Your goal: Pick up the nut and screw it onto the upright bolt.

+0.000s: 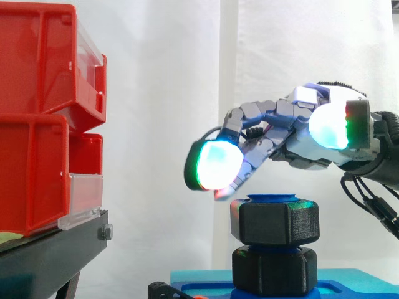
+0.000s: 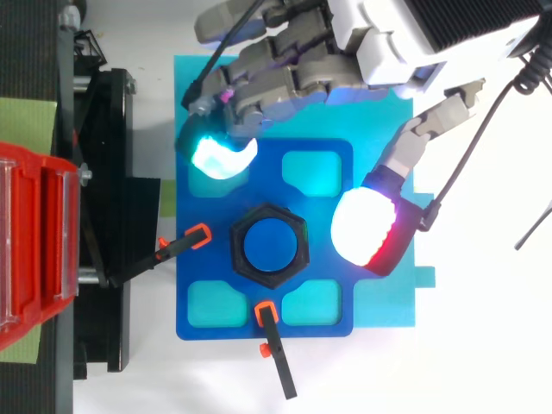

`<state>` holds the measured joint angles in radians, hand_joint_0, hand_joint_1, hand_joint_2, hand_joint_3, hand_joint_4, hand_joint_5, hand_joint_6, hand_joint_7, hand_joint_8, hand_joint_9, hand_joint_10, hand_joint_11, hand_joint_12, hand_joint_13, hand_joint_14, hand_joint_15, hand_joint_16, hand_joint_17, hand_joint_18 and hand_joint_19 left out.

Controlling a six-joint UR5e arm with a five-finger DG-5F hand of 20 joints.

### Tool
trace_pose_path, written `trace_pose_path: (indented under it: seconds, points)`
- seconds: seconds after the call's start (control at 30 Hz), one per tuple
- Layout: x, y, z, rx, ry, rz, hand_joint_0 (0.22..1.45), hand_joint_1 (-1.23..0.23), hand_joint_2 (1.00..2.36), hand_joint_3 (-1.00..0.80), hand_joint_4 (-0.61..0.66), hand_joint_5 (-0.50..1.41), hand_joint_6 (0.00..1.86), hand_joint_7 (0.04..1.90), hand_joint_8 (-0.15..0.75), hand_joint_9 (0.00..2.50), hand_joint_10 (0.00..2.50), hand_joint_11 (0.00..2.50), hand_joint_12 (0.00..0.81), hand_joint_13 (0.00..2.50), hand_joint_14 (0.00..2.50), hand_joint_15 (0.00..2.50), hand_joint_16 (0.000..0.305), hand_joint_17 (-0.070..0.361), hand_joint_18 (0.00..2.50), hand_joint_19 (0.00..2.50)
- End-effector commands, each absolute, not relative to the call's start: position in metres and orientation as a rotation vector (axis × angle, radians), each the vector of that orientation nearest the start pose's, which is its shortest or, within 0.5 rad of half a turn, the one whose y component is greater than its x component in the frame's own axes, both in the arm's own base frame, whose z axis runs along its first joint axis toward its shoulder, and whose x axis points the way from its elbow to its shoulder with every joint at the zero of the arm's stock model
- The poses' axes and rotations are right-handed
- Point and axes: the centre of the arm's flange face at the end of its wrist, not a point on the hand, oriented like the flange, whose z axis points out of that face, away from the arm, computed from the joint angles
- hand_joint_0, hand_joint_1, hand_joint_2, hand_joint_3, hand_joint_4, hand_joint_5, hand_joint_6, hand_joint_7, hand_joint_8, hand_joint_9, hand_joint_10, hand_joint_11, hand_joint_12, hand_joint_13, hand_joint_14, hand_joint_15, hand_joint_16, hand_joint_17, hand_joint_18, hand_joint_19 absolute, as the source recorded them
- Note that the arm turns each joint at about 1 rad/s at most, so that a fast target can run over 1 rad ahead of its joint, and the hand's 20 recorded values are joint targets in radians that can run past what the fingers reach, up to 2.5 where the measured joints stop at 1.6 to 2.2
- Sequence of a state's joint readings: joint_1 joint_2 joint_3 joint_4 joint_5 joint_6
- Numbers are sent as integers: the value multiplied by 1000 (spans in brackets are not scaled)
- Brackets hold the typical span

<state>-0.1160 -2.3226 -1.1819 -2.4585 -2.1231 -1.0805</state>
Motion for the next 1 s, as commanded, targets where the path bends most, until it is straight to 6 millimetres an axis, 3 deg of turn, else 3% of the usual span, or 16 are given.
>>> trace_pose_path:
  seconds: [0.0, 0.53, 0.97]
  points:
    - [756, -164, 268, -102, 1320, 667, 456, -228, 1000, -500, 174, -184, 502, 690, 239, 662, 0, 0, 320, 524, 0, 0, 34, 78, 229, 0]
    - [761, -134, 262, -88, 1364, 697, 446, -192, 1000, -500, 185, -177, 502, 707, 240, 539, 0, 0, 332, 395, 0, 0, 39, 87, 63, 0]
    - [760, -124, 259, -88, 1388, 710, 447, -183, 1000, -500, 232, -147, 503, 841, 255, 550, 0, 0, 341, 389, 0, 0, 39, 87, 47, 0]
